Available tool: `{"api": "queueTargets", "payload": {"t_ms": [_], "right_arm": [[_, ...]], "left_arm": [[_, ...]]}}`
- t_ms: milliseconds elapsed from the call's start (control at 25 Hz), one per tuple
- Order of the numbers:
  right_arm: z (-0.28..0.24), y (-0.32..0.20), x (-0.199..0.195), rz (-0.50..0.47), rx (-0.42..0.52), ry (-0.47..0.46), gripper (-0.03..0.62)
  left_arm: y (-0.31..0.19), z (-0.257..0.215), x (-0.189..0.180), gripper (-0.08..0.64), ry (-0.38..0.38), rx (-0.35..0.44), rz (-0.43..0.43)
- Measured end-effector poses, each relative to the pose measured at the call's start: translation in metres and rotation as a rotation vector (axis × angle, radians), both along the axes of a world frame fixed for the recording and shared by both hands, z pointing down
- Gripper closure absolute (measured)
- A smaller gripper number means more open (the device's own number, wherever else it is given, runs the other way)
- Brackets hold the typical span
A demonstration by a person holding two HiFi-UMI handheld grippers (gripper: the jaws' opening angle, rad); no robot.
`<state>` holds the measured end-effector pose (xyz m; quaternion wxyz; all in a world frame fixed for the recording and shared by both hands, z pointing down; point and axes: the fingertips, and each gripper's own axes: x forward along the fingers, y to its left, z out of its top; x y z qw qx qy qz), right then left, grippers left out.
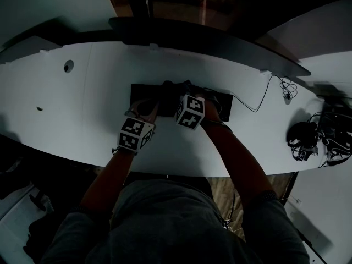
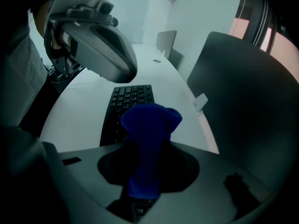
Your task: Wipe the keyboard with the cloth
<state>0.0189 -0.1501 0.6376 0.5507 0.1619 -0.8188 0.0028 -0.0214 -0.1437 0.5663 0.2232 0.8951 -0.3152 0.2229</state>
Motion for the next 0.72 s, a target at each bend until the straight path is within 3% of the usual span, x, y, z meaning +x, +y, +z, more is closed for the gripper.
{"api": "queueTargets", "payload": {"t_ms": [720], "right_arm": [[-0.001, 0.009, 0.045, 0.053, 0.01, -0.029, 0.462]], "left_arm": [[0.014, 0.007, 0.043, 0.551, -0.011, -0.011, 0.031]]}}
